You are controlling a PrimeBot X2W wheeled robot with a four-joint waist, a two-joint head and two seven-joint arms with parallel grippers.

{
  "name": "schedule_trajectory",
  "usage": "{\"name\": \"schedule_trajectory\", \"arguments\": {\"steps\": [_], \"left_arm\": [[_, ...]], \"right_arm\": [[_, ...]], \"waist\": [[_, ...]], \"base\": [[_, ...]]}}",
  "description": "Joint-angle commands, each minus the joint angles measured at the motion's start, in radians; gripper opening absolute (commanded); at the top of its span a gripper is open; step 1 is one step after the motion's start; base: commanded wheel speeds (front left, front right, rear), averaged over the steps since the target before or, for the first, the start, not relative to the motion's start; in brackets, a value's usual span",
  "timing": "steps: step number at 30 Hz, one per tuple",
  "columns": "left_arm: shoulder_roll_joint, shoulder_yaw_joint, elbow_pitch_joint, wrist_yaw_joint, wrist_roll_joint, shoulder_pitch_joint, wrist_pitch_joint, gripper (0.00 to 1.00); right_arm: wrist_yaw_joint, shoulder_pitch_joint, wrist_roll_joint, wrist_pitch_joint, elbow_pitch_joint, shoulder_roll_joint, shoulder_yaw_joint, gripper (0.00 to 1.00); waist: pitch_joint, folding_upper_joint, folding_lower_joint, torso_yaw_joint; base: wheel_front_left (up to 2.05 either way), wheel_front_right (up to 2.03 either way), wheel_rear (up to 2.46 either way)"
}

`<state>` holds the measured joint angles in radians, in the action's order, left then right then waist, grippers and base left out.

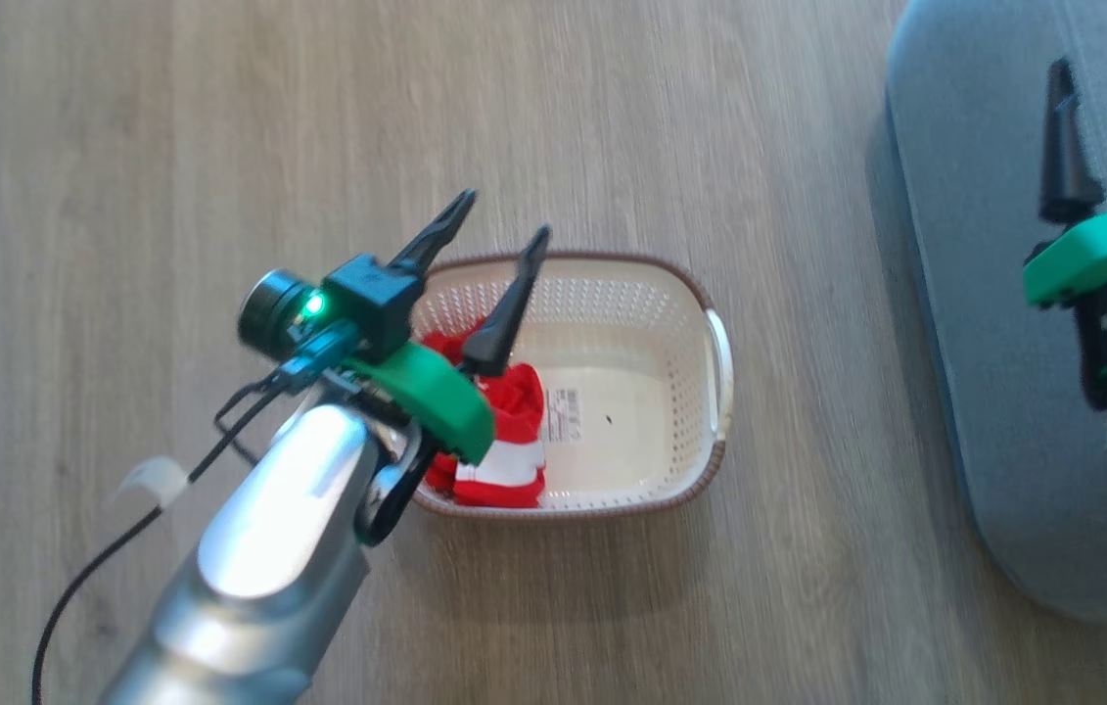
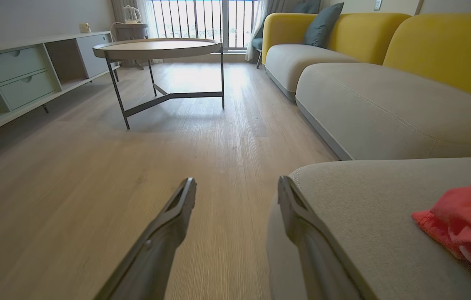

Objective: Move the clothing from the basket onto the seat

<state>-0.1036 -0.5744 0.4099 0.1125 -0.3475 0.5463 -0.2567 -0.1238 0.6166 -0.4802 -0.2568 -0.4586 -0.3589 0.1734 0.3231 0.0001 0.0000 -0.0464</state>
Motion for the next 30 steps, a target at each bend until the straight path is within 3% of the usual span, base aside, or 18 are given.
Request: {"name": "schedule_trajectory", "arguments": {"steps": [1,16,30], "left_arm": [[-0.006,0.041,-0.025,-0.009,0.008,0.007,-0.005,1.00],[-0.024,0.341,-0.045,-0.083,0.078,-0.206,-0.005,1.00],[0.003,0.505,-0.138,-0.071,0.154,-0.419,-0.005,1.00]], "right_arm": [[-0.007,-0.016,0.006,-0.005,0.035,-0.005,0.013,1.00],[-0.007,-0.178,0.034,-0.005,0.078,0.076,0.052,1.00],[-0.007,-0.359,0.048,-0.005,0.120,0.137,0.010,1.00]], "waist": [[-0.034,-0.0001,0.0000,0.023],[-0.179,-0.0001,0.0000,0.054],[-0.271,-0.0001,0.0000,0.021]], "base": [[0.00,0.00,0.00],[0.00,0.00,0.00],[0.00,0.00,0.00]]}}
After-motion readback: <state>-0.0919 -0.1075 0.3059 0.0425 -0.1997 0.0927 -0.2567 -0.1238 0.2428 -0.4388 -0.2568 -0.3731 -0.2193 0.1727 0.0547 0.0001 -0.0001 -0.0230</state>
